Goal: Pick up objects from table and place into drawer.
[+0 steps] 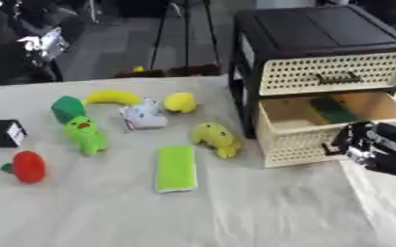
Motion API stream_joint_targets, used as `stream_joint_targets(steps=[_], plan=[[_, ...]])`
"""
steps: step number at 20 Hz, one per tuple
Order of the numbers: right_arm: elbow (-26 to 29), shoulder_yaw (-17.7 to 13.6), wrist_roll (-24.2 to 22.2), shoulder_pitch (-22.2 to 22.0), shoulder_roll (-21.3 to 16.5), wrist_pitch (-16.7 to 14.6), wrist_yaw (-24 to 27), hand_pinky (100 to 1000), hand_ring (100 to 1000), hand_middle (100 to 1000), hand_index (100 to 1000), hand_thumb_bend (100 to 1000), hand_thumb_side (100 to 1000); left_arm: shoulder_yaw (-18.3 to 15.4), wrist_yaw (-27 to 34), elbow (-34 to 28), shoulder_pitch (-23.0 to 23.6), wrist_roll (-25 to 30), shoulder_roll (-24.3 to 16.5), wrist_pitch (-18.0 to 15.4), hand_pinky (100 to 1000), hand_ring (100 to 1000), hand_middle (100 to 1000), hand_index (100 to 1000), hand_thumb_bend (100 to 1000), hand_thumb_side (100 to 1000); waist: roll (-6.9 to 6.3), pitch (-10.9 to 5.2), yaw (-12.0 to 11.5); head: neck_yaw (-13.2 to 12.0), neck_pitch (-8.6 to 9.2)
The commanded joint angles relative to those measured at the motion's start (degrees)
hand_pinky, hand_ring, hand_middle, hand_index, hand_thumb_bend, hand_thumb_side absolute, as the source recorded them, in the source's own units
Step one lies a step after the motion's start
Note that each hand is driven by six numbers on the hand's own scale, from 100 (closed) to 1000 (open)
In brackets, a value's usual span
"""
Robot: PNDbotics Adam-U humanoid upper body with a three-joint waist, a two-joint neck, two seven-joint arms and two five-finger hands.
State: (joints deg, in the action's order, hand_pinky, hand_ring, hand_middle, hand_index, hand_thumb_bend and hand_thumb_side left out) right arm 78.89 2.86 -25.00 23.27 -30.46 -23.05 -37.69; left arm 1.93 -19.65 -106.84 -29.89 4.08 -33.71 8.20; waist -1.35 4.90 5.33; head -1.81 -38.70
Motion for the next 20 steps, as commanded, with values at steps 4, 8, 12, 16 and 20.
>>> stream_joint_targets(steps=[4, 8, 12, 16, 20], plan=[[-1.89, 0.05, 2.87, 2.59, -0.12, -0.49, -5.57, 463, 702, 737, 756, 100, 1000, -0.73, 0.08, -1.23, -0.38, -0.32, -0.58, -0.04, 578, 559, 557, 711, 618, 750, -0.05, -0.71, -0.26, 0.45, -0.41], [-3.65, 0.35, 4.89, 4.07, 0.73, -0.94, -8.44, 478, 729, 755, 766, 100, 994, -0.69, 0.15, -1.26, -0.30, -0.28, -0.37, -0.05, 578, 559, 556, 711, 614, 751, -0.12, -0.76, -0.39, 0.65, -0.32], [-5.39, 0.70, 6.70, 5.92, 1.47, -1.43, -10.56, 489, 742, 766, 775, 100, 982, -0.61, 0.16, -1.20, -0.22, -0.21, -0.14, -0.06, 577, 558, 556, 711, 610, 752, -0.27, -0.85, -0.68, 0.91, -0.29], [-6.95, 0.91, 8.26, 8.15, 2.05, -1.91, -11.87, 493, 746, 769, 776, 100, 969, -0.58, 0.23, -1.17, -0.16, -0.18, 0.06, -0.05, 577, 558, 556, 711, 600, 751, -0.44, -0.96, -1.11, 1.20, -0.27], [-8.14, 1.27, 9.08, 10.36, 2.28, -2.53, -12.74, 496, 748, 770, 777, 100, 955, -0.51, 0.32, -1.14, -0.15, -0.10, 0.28, -0.05, 577, 558, 556, 711, 593, 751, -0.59, -1.01, -1.50, 1.58, -0.25]])
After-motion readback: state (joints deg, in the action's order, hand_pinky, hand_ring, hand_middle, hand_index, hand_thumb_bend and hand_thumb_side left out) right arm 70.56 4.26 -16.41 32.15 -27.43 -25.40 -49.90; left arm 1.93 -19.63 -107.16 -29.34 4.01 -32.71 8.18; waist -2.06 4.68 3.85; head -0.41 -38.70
